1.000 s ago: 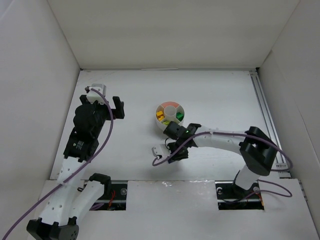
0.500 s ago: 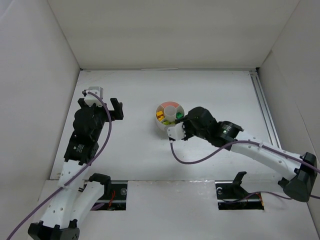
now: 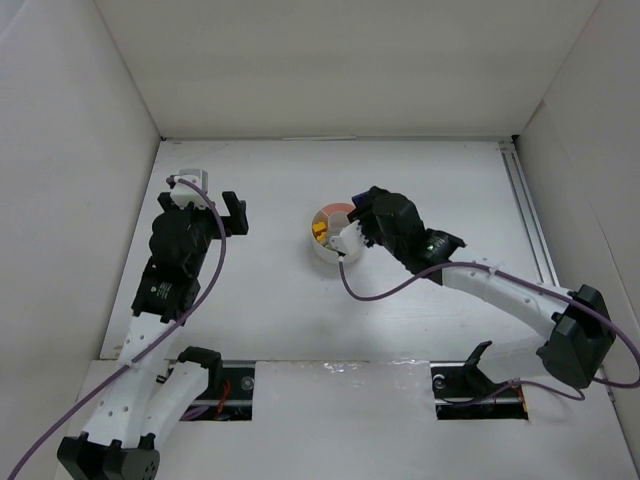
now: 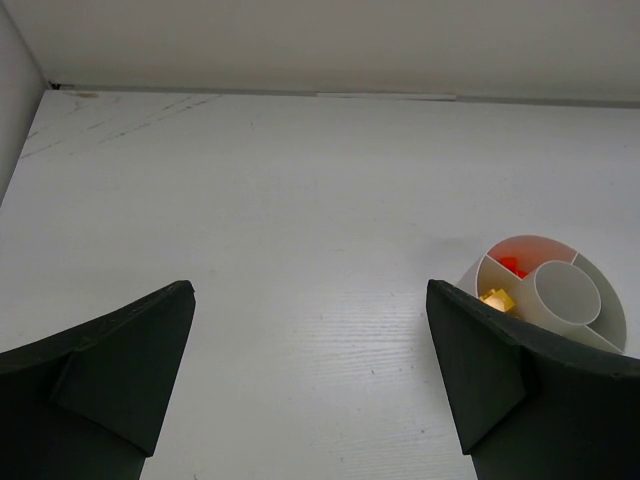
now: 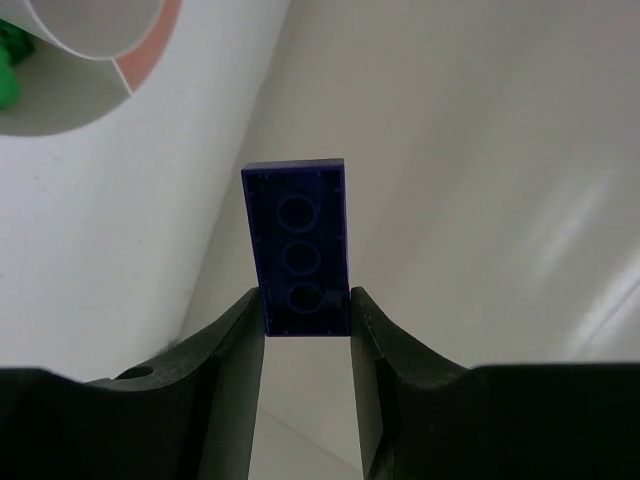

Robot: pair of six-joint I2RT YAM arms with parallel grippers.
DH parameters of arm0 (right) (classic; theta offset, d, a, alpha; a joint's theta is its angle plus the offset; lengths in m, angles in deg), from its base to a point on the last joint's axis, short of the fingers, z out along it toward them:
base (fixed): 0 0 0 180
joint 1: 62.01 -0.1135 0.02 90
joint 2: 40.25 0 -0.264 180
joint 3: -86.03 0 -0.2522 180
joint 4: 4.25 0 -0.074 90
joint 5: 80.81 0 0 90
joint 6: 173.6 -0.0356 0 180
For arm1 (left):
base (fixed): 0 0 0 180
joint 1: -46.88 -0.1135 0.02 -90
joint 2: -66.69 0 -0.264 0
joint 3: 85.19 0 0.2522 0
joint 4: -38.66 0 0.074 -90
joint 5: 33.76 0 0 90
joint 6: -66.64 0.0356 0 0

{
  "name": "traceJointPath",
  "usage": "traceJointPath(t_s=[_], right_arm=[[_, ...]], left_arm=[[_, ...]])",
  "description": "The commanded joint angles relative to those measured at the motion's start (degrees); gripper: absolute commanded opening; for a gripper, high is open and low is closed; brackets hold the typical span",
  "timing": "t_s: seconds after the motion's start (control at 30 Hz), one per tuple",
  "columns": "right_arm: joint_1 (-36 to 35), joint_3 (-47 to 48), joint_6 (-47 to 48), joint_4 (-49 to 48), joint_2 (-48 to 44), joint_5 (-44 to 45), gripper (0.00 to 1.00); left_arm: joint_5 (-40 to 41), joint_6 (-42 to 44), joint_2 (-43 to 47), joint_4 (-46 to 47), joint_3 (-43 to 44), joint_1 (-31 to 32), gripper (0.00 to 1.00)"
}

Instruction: Sort the legos into containers by color

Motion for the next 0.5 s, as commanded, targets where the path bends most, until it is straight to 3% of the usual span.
traceJointPath(t_s=[0.0, 0.33, 0.47], right_arm=[[1.1, 2.4, 10.3, -6.7, 0.1, 0.4, 0.04], [1.7, -2.6, 26.3, -11.1, 0.4, -3.7, 0.02], [-1.8, -1.9, 27.9, -11.7, 5.7, 4.6, 0.02]], left_arm=[[-0.1, -0.9, 0.4, 4.0, -0.5, -0.2, 1.00], [-1.8, -2.7, 1.0, 5.7, -2.8, -1.9, 1.00], [-2.5, -2.7, 1.0, 6.4, -2.8, -3.2, 1.00]])
